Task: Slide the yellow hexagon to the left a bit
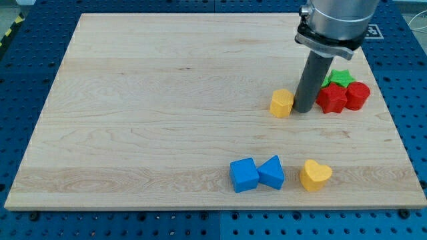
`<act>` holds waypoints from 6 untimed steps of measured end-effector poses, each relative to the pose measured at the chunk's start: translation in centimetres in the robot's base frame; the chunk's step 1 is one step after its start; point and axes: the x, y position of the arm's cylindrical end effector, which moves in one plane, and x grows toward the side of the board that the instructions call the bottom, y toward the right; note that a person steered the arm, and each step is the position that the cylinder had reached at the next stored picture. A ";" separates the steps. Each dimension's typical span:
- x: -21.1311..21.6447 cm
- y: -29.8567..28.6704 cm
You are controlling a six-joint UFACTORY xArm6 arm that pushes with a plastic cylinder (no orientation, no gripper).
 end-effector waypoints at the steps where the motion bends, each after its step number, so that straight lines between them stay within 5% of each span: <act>1: -0.6 -1.5; 6: -3.7 -6.2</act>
